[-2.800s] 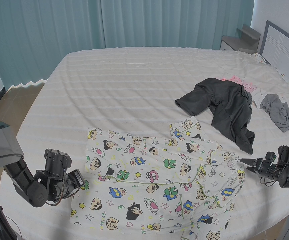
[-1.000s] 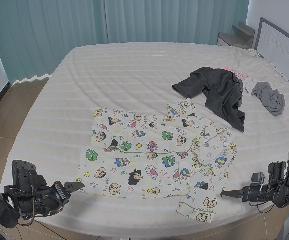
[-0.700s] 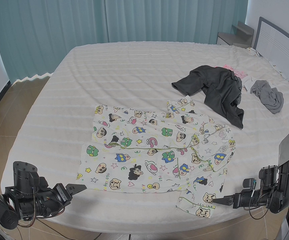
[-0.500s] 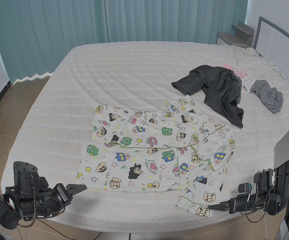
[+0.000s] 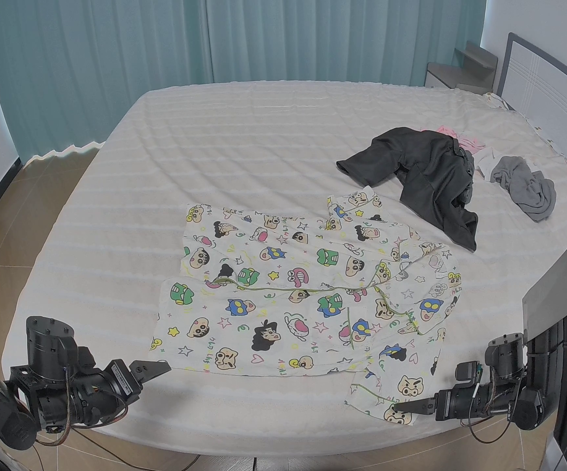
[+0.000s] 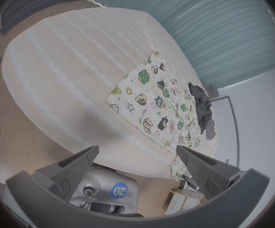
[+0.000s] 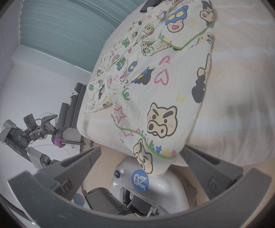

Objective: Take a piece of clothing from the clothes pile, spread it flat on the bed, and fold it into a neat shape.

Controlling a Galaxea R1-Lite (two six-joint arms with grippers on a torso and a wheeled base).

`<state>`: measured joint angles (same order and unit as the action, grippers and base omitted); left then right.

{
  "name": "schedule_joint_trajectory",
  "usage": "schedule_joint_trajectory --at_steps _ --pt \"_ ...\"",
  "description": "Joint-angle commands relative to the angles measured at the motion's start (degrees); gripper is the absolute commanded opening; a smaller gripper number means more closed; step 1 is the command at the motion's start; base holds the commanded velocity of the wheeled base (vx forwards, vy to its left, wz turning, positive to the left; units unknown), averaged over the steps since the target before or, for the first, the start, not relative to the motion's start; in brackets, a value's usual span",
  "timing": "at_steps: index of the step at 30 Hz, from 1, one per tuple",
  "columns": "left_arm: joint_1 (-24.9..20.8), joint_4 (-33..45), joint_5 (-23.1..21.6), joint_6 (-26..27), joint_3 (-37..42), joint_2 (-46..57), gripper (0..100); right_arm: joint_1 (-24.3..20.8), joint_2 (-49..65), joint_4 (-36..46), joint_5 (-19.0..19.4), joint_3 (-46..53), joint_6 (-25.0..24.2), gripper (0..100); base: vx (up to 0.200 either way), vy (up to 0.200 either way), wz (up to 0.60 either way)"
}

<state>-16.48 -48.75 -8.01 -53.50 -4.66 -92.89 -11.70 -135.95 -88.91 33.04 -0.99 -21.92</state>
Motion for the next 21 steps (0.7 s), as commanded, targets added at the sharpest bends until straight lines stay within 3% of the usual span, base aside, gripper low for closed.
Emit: schedule_joint_trajectory --at_steps 1,13,14,21 --pt "0.0 0.0 0.0 0.0 0.0 -0.2 100 -1.1 -1.0 -0.8 -1.5 0.5 -0.3 100 0.0 0.0 0.0" --pt "0.0 0.0 0.0 0.0 -0.1 -0.3 100 -2.3 -2.3 -0.8 -6.1 -1.3 -0.6 100 0.0 0.0 0.0" --pt "0.0 0.0 0.0 0.0 -0.1 -0.3 100 -2.3 -2.3 -0.8 -6.1 -1.4 -0.6 0 0.0 0.0 0.0" --pt "0.2 0.0 0.0 0.1 -0.2 -0.3 100 -2.2 -2.8 -0.5 -7.2 -0.6 -0.5 0 0.0 0.0 0.0"
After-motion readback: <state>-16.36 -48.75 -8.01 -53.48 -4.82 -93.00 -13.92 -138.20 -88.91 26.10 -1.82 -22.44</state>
